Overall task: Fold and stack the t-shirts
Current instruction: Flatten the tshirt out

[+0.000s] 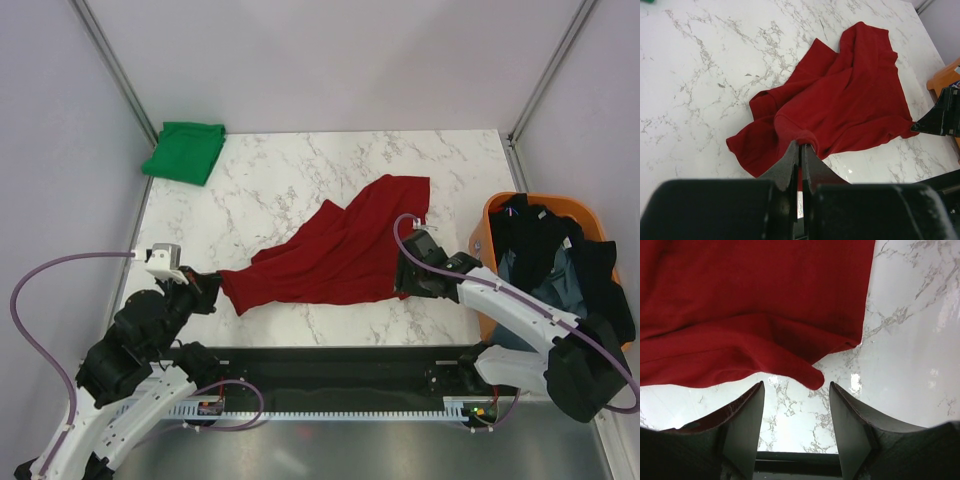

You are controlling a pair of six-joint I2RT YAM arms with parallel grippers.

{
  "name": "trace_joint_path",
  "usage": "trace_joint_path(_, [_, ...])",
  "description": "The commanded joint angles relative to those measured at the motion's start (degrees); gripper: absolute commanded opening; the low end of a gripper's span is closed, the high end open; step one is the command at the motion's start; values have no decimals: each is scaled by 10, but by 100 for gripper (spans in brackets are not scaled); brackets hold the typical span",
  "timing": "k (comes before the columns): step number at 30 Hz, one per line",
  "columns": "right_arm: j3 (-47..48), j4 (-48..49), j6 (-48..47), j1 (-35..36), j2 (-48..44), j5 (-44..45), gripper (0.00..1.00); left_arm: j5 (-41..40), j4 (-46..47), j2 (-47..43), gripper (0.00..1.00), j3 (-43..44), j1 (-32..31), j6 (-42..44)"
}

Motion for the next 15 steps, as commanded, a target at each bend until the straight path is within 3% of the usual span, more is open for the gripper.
trace_joint_path(1, [-8,42,1,2,11,1,62,-6,23,-6,5,-4,0,-18])
trace_joint_path(10, [-30,74,-10,2,34,10,57,-8,23,-4,5,-4,1,-18])
trace_joint_path(15, [-34,82,-14,2,41,13,43,-8,23,-1,5,-6,1,-20])
